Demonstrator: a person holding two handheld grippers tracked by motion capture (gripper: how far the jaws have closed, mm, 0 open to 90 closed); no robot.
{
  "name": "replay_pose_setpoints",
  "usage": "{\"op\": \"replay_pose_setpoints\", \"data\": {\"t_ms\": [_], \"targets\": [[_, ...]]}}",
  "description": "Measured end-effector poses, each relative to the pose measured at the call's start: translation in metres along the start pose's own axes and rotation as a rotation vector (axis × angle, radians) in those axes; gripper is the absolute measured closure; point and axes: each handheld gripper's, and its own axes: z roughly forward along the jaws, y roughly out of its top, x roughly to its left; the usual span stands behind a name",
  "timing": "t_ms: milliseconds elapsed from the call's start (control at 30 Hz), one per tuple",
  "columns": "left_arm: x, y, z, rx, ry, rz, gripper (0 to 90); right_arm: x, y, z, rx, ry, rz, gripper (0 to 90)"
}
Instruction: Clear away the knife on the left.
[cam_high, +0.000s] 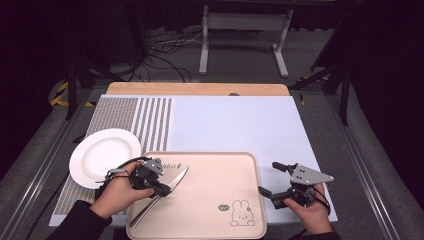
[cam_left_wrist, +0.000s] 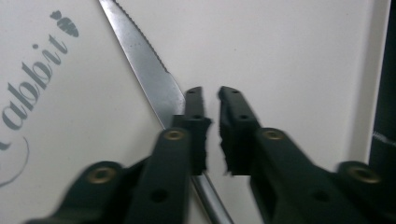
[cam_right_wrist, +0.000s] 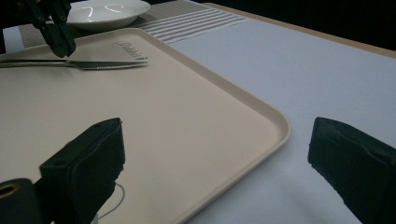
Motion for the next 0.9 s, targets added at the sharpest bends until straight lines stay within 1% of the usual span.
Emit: {"op": "replay_pose_setpoints", "data": {"t_ms": [67, 100, 133, 267, 300, 367, 433, 633, 733, 900], "targets": [[0.0, 0.0, 0.002, 0.009, 0.007, 0.019, 89.8, 0.0, 0.0, 0.0, 0.0, -0.001, 0.001, 4.7], [0.0, 0.0, 0.002, 0.009, 0.007, 0.019, 89.9, 0.0, 0.0, 0.0, 0.0, -0.002, 0.003, 4.7], [0.001, 0.001, 0.004, 0.016, 0.009, 0.035, 89.9, 0.0, 0.0, 0.0, -0.001, 0.0, 0.004, 4.7], [0.001, 0.001, 0.007, 0.034, 0.002, 0.043, 90.0, 0.0, 0.0, 0.0, -0.002, 0.003, 0.005, 4.7], [0.002, 0.002, 0.01, 0.045, -0.001, 0.049, 90.0, 0.0, 0.0, 0.0, 0.0, 0.001, 0.005, 4.7], [0.002, 0.001, 0.011, 0.05, 0.001, 0.053, 90.0, 0.0, 0.0, 0.0, -0.001, 0.0, 0.005, 4.7], [0.003, 0.0, 0.013, 0.05, 0.003, 0.04, 90.0, 0.0, 0.0, 0.0, -0.001, 0.0, 0.004, 4.8], [0.005, -0.002, 0.012, 0.056, 0.004, 0.032, 90.0, 0.0, 0.0, 0.0, -0.003, 0.002, 0.007, 4.9], [0.006, -0.004, 0.01, 0.063, 0.01, 0.027, 90.0, 0.0, 0.0, 0.0, -0.001, 0.0, 0.005, 4.9], [0.007, -0.007, 0.009, 0.054, 0.025, 0.014, 90.0, 0.0, 0.0, 0.0, -0.001, 0.0, 0.005, 5.0]]}}
